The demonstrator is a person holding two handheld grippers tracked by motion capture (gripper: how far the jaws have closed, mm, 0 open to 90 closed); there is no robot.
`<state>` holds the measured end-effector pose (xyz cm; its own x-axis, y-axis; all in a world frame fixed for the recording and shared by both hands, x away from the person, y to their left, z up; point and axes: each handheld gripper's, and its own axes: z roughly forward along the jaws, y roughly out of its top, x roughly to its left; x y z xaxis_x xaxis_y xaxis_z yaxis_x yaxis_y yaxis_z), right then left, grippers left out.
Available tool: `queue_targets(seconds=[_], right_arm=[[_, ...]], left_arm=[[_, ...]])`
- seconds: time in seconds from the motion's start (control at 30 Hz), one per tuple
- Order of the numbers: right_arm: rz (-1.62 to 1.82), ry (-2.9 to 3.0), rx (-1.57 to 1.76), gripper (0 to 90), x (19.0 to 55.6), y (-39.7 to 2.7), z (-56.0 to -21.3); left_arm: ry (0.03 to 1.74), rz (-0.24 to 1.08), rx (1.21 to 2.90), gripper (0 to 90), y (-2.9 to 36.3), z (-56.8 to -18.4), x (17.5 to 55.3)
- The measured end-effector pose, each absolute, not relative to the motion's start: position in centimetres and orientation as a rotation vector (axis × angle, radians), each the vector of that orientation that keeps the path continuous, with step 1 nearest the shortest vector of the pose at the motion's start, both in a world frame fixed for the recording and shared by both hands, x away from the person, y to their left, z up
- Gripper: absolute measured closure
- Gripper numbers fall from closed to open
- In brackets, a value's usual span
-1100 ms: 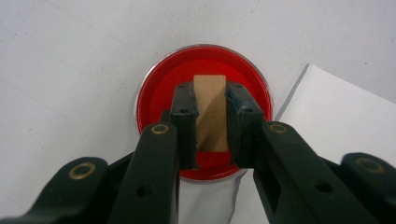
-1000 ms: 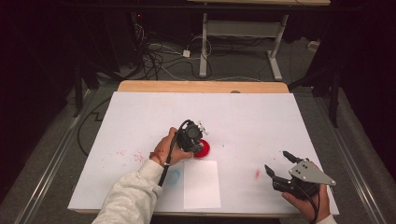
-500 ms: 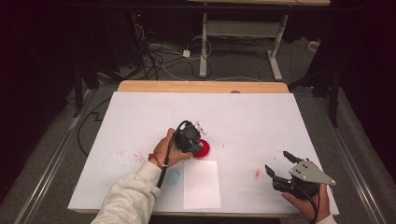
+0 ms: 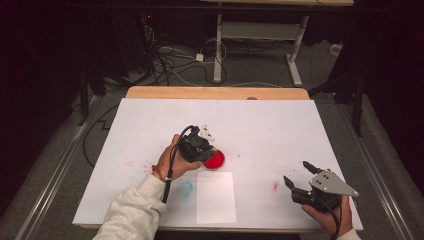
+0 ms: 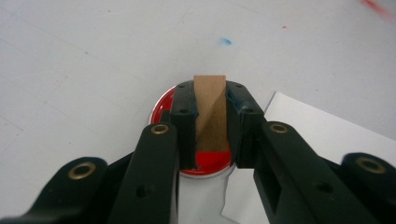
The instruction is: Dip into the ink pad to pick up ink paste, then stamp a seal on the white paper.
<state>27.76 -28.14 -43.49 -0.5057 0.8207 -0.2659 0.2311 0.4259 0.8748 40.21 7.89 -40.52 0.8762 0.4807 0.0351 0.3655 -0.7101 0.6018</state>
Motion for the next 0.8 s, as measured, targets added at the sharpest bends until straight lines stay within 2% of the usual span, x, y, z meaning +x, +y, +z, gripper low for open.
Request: queue_targets(seconds=[0.8], right_arm=[[1.064, 1.966, 0.881, 26.1, 27.5, -27.9, -43.3]], left_arm=[[0.527, 0.297, 2.407, 73.9, 8.9, -38.0, 37.2]])
